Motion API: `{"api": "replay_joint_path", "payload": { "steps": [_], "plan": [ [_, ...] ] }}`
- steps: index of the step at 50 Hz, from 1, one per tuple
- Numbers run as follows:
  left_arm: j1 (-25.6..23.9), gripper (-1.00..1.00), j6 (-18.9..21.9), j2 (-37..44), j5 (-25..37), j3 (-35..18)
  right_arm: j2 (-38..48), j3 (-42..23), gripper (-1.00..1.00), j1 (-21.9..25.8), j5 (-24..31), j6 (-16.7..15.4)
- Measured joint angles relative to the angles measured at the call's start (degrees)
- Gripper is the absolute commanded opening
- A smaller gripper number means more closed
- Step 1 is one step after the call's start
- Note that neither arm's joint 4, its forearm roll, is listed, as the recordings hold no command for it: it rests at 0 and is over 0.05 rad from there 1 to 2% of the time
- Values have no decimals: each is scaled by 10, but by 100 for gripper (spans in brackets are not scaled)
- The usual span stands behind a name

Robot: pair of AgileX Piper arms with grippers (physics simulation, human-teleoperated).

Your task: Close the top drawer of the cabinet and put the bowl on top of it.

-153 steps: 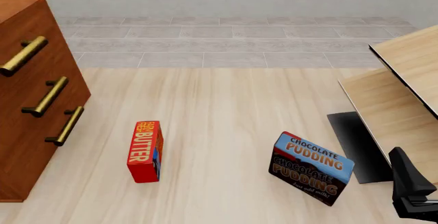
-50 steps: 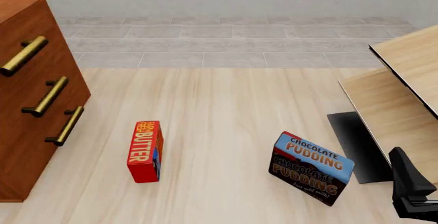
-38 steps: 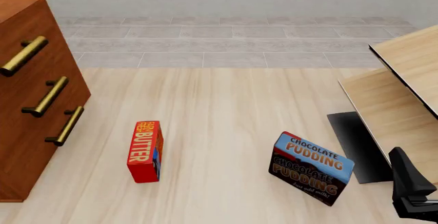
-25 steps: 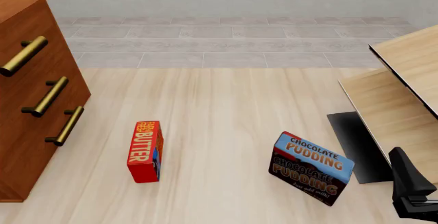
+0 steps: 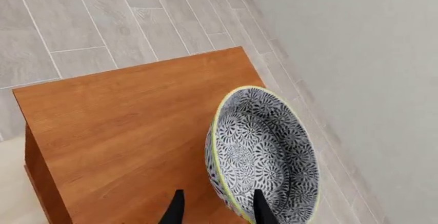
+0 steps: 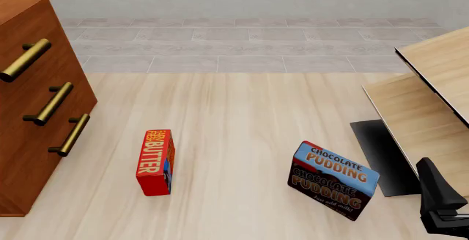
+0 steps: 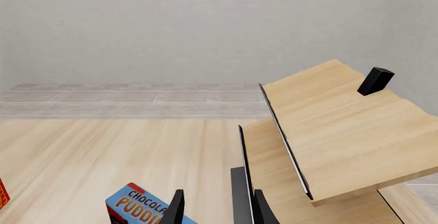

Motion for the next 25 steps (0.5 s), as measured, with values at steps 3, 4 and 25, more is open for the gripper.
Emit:
{"api": "replay_joint_path", "payload": {
  "steps": [3, 4, 25],
  "plan": [
    [-2, 100, -3, -4, 4, -6, 0, 0, 100, 0, 0, 0],
    [-3, 100, -5, -6, 6, -9, 0, 0, 100, 0, 0, 0],
    [-19, 100, -23, -41, 55, -75, 0, 0, 100, 0, 0, 0]
  ]
}}
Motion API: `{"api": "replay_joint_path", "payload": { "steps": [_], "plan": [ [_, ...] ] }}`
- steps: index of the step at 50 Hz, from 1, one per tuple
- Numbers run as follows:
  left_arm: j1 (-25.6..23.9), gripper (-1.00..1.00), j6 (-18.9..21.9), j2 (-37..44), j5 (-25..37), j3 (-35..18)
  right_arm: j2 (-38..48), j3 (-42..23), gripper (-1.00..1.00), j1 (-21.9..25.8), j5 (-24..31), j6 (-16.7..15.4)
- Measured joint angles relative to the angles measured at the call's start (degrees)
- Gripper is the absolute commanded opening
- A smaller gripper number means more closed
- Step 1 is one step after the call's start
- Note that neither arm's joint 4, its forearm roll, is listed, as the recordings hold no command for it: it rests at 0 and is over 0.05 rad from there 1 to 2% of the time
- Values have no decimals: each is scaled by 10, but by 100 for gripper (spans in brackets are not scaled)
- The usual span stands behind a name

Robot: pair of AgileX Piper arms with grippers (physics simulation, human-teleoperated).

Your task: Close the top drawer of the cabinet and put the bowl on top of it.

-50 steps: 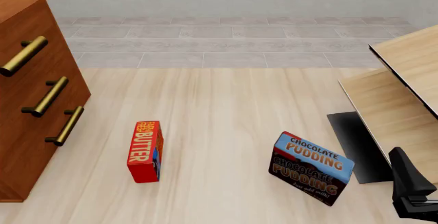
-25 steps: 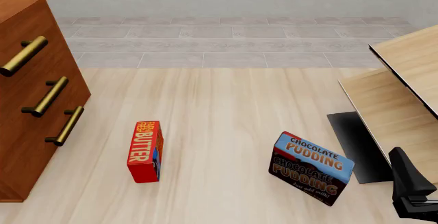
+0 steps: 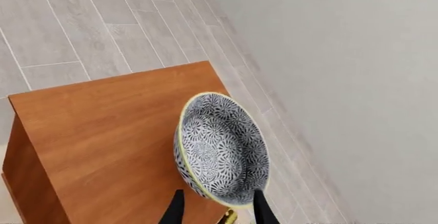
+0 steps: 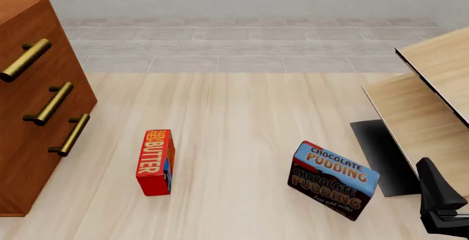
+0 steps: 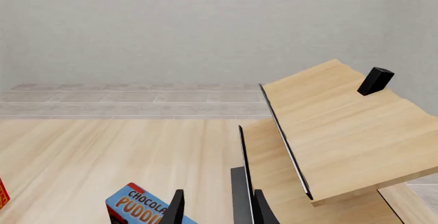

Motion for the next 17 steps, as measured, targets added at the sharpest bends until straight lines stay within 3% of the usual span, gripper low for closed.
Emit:
{"api": "replay_joint_path", "payload": {
  "steps": [17],
  "plan": [
    [-15, 100, 4, -46, 40, -9, 0, 0, 100, 0, 0, 0]
  ]
}}
